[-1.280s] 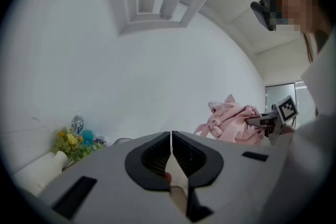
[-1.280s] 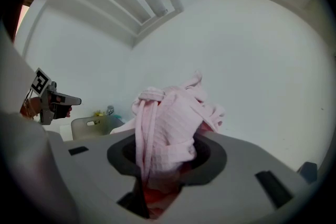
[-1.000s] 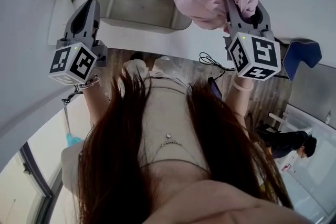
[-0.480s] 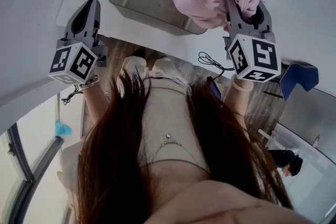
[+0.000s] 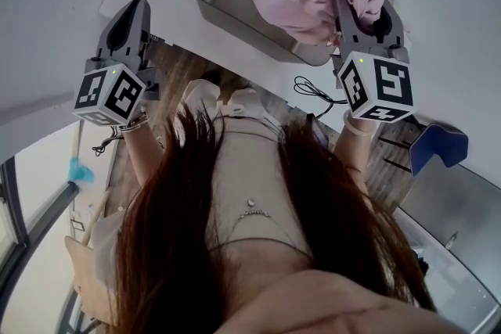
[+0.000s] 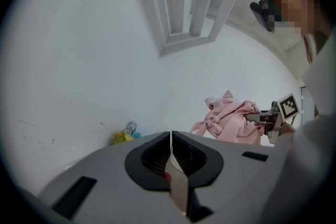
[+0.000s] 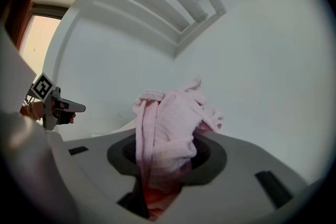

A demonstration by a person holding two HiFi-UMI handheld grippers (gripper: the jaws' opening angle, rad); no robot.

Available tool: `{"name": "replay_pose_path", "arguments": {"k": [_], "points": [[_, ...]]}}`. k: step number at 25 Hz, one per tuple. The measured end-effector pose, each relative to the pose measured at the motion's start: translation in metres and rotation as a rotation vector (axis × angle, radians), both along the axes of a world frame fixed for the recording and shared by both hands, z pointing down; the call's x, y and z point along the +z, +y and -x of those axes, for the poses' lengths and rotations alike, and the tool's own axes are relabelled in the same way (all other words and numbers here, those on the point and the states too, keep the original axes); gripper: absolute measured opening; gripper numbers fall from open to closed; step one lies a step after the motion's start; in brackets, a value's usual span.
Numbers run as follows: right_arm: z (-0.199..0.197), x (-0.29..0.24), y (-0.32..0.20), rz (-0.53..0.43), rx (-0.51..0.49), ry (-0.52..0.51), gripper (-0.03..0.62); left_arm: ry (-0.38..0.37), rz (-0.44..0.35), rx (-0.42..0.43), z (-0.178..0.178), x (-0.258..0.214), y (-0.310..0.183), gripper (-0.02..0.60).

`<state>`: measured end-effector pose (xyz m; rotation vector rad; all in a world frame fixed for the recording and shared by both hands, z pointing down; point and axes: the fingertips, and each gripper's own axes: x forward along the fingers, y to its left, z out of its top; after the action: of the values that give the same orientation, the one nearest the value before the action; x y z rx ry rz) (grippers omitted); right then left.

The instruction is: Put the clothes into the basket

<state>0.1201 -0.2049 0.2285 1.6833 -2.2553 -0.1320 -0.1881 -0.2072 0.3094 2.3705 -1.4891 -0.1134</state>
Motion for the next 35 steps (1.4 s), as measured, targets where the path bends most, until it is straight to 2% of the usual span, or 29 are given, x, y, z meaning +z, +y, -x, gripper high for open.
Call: {"name": "replay_pose_path", "arguments": {"k": [8,14,22,35], "points": [[0.012,-0.001,-0.005,0.011,-0.061,-0.019,0.166,-0.019,-0.003,-0.054,0.009,-0.014,0.015,0.009],[0.034,0.044,-0.025,0.083,-0.061,-0.022,0.166,-0.033,0.026,-0.064,0.034,0.01,0.003,0.011],[0.028,0.065,-0.032,0.182,-0.034,-0.023,0.166,-0.056,0.024,-0.039,0.031,-0.011,-0.006,0.011],[0.029,0.139,-0.041,0.385,-0.043,0.011,0.167,-0.062,0.071,-0.01,0.025,0.012,-0.019,0.011]]}}
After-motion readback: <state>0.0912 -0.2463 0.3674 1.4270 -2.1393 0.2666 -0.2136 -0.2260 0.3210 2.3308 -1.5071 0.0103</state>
